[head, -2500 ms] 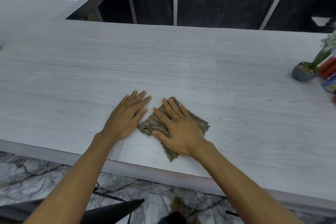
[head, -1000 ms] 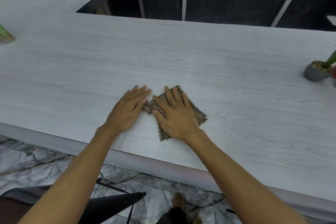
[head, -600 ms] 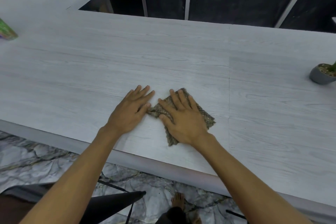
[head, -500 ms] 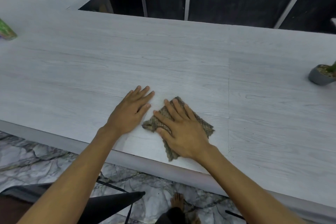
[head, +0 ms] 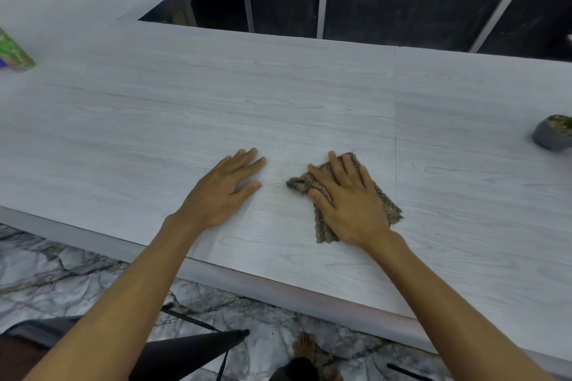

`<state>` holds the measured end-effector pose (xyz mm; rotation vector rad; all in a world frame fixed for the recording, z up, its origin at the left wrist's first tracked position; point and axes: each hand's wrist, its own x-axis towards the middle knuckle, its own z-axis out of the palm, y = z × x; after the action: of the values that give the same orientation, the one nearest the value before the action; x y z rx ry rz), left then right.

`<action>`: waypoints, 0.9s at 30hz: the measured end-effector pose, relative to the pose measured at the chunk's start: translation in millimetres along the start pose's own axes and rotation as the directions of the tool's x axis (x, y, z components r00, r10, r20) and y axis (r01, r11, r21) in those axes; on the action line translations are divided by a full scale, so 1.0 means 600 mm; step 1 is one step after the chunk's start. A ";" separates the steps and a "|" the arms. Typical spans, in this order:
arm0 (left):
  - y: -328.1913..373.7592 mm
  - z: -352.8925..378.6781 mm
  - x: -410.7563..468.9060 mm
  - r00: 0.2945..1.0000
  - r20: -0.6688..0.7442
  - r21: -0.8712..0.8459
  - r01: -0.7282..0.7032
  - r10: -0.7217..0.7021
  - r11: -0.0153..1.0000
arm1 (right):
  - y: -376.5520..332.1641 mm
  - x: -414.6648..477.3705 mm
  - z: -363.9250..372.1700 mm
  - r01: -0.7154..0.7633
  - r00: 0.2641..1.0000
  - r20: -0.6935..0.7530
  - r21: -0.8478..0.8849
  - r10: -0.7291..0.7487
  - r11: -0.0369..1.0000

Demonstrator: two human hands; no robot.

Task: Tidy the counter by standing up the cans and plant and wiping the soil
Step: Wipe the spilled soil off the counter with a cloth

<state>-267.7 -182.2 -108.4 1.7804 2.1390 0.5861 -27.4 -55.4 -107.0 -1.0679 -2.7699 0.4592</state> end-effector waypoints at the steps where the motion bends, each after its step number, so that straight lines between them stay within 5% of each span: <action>1: -0.003 -0.003 0.002 1.000 -0.012 -0.014 0.008 -0.008 1.000 | -0.002 0.017 0.001 -0.021 1.000 0.004 0.001 0.021 1.000; 11: -0.039 -0.031 -0.015 0.990 -0.089 -0.061 0.103 -0.108 0.993 | -0.085 0.094 0.033 0.136 0.987 0.086 0.000 -0.135 0.991; 18: -0.049 -0.036 -0.037 0.982 -0.115 -0.051 0.145 -0.150 0.988 | -0.129 0.036 0.050 0.350 0.928 0.129 0.028 -0.351 0.936; 27: -0.018 -0.033 -0.038 0.983 -0.137 -0.061 0.112 -0.119 0.992 | -0.126 -0.049 0.036 0.451 0.863 0.200 0.108 -0.464 0.886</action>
<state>-281.8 -208.5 -97.3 1.6187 2.2785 0.7506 -58.6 -133.1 -103.2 -0.3287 -3.0412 0.6137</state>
